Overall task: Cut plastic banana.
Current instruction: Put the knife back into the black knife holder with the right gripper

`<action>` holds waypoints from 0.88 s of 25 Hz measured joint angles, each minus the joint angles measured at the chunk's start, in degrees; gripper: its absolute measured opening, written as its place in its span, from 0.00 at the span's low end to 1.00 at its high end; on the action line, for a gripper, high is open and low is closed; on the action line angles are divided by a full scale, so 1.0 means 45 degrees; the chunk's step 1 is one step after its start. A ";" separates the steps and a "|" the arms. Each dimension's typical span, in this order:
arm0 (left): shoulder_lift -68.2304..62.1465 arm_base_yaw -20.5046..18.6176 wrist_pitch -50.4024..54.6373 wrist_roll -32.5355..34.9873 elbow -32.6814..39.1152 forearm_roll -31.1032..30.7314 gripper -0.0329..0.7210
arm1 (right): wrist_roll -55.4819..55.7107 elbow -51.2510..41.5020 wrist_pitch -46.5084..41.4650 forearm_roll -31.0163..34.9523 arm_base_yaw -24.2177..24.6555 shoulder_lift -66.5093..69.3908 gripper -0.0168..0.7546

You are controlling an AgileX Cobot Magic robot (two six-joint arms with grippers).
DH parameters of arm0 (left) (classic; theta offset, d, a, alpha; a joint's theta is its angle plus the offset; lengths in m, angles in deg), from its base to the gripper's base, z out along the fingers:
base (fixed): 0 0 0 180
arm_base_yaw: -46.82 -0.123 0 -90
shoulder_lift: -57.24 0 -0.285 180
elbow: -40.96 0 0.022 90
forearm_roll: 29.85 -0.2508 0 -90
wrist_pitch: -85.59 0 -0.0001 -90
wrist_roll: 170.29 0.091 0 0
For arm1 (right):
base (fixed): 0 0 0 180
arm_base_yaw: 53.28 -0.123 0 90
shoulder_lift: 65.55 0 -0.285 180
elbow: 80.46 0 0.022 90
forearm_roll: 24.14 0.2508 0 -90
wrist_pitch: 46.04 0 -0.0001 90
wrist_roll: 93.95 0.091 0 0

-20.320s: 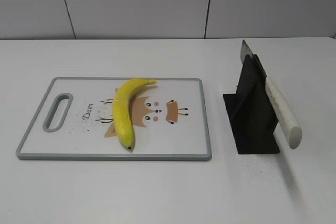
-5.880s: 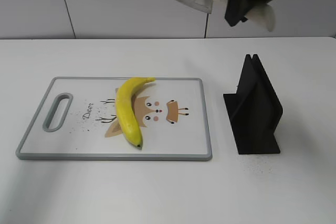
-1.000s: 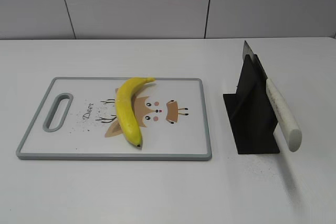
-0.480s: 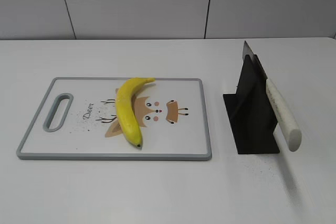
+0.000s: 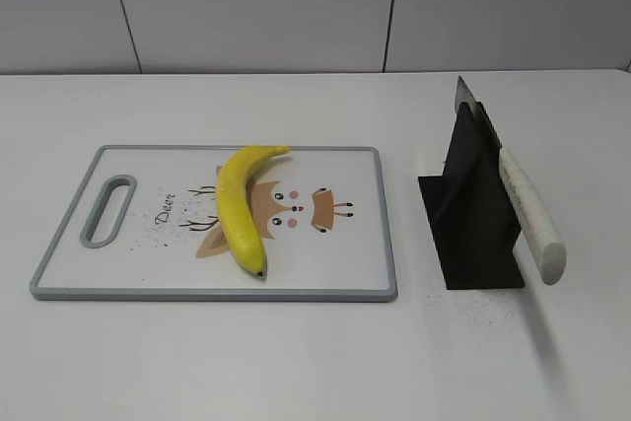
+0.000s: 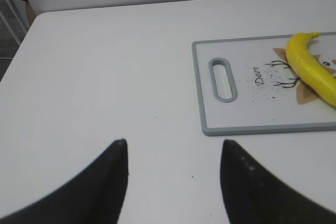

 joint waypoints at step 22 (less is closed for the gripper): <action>0.0000 0.0000 0.0000 0.0000 0.0000 0.0000 0.75 | 0.0000 0.0000 0.0000 0.0261 0.3242 0.0000 0.74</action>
